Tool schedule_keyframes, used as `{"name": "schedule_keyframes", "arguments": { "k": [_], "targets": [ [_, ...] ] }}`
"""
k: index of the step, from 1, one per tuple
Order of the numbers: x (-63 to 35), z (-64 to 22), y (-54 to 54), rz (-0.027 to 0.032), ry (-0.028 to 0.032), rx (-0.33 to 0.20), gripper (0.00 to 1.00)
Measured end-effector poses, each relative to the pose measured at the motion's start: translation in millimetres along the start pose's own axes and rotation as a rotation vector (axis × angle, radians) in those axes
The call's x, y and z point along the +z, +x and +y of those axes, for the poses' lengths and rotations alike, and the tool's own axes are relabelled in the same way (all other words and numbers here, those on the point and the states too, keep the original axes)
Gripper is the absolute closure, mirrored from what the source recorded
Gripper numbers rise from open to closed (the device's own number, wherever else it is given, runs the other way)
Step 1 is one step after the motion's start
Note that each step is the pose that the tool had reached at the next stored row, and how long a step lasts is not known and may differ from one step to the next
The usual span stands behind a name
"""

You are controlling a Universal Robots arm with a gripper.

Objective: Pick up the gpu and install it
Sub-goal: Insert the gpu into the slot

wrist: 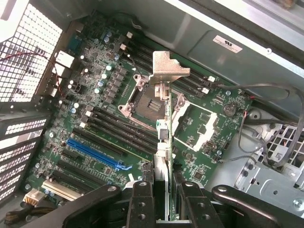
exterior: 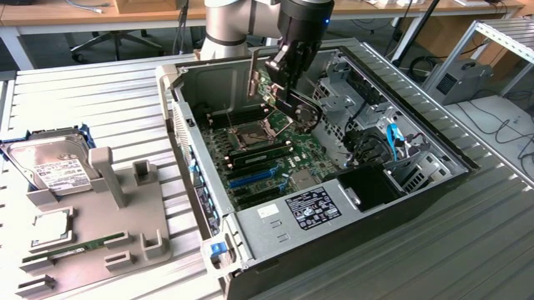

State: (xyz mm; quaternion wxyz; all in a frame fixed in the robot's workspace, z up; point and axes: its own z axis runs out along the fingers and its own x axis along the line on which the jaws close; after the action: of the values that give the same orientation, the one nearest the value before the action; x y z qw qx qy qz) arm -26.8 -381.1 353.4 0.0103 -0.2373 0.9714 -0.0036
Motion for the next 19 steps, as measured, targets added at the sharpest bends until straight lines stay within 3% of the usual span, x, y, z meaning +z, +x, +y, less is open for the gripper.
{"name": "schedule_keyframes", "arguments": {
  "k": [19],
  "targets": [
    [0.0, 0.0, 0.0, -0.0007, -0.0011, -0.059, 0.74]
  ]
}}
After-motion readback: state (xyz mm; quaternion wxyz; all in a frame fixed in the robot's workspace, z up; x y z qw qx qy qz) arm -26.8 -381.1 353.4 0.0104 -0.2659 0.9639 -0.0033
